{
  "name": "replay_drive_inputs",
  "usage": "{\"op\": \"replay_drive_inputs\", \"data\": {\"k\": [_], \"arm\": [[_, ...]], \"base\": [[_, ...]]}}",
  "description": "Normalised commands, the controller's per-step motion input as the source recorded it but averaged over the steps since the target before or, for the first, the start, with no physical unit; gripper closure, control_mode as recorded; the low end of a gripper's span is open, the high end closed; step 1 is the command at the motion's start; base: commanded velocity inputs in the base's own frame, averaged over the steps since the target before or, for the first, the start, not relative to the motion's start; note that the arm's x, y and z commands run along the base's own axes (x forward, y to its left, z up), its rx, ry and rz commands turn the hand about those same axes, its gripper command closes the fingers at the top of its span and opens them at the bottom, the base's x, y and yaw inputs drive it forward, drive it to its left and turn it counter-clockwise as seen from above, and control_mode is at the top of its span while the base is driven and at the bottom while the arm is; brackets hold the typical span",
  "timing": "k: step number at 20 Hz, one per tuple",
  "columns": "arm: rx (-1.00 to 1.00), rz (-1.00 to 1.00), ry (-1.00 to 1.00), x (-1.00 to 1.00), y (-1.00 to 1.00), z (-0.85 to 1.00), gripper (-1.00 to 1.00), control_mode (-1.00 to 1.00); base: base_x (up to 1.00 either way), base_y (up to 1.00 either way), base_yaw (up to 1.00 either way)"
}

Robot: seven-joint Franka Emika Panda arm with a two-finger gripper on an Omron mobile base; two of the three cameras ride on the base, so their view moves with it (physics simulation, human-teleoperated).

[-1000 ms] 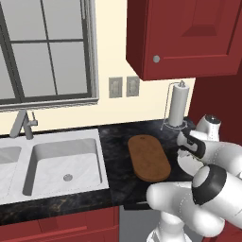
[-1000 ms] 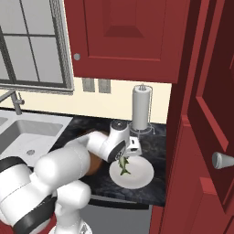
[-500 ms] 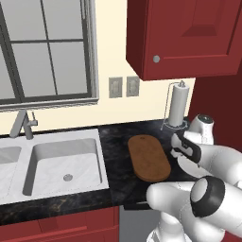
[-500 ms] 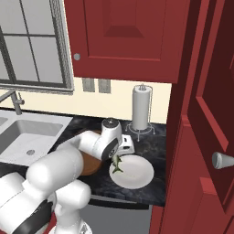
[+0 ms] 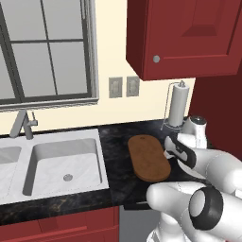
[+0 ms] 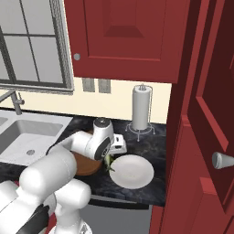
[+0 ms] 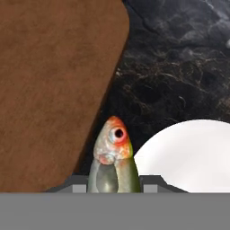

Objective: Pick the fish from the plate and place it on the cutting board. Then pick the condiment bottle from the cabinet and place it next to the cutting board.

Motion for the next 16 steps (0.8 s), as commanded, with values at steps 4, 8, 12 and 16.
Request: {"op": "replay_drive_inputs", "data": {"k": [4, 8, 12, 16], "arm": [[0.01, 0.00, 0.00, 0.00, 0.32, 0.06, 1.00, -1.00], [0.01, 0.00, 0.00, 0.00, 0.32, 0.05, 1.00, -1.00], [0.00, 0.00, 0.00, 0.00, 0.29, 0.04, 1.00, -1.00], [0.00, 0.00, 0.00, 0.00, 0.26, 0.02, 1.00, -1.00]], "base": [[0.00, 0.00, 0.00], [0.00, 0.00, 0.00], [0.00, 0.00, 0.00], [0.00, 0.00, 0.00]]}}
